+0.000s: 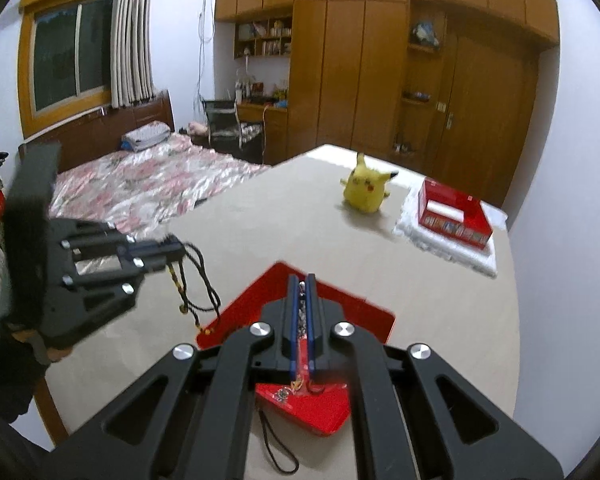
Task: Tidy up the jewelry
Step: 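Lower the necklace into the box with the left gripper while the right releases the chain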
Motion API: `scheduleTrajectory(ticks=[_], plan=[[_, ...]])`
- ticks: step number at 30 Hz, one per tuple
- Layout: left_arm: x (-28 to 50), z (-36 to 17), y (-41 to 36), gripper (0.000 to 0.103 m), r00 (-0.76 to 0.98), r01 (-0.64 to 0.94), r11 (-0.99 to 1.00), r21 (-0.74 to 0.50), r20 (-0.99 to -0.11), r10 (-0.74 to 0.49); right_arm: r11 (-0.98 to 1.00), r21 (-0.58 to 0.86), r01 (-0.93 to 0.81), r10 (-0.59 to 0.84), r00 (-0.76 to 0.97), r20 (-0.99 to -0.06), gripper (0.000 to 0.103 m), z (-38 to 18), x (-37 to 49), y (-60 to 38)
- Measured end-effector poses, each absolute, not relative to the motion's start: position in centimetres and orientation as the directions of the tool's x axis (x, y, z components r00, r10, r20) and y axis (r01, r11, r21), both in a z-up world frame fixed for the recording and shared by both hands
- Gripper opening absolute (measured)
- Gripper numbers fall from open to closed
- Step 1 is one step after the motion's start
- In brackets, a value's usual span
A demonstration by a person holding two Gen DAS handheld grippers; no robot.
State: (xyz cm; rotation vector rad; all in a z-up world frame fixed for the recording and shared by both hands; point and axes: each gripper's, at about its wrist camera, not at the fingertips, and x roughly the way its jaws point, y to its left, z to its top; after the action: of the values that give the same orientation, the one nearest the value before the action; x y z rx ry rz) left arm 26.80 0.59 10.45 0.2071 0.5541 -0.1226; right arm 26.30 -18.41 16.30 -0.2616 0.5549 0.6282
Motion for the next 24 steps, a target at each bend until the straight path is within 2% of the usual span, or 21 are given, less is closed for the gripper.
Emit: scheduleTrajectory(ticks=[7,24], plan=[[29.1,10.5,0.2,0.003,0.835,0.179,0.97,0.166,-0.547,-0.06,0.791,-0.086,-0.606,0.458,0.679,-0.575,0.001,16.9,28.2,-18.0],[34.7,3.8,0.9,0.003,0.761,0.165,0.977,0.136,-0.648,-0.039,0.796,-0.048,-0.603,0.386,0.567,-0.728,0.001,6.8,32.7,-16.5]])
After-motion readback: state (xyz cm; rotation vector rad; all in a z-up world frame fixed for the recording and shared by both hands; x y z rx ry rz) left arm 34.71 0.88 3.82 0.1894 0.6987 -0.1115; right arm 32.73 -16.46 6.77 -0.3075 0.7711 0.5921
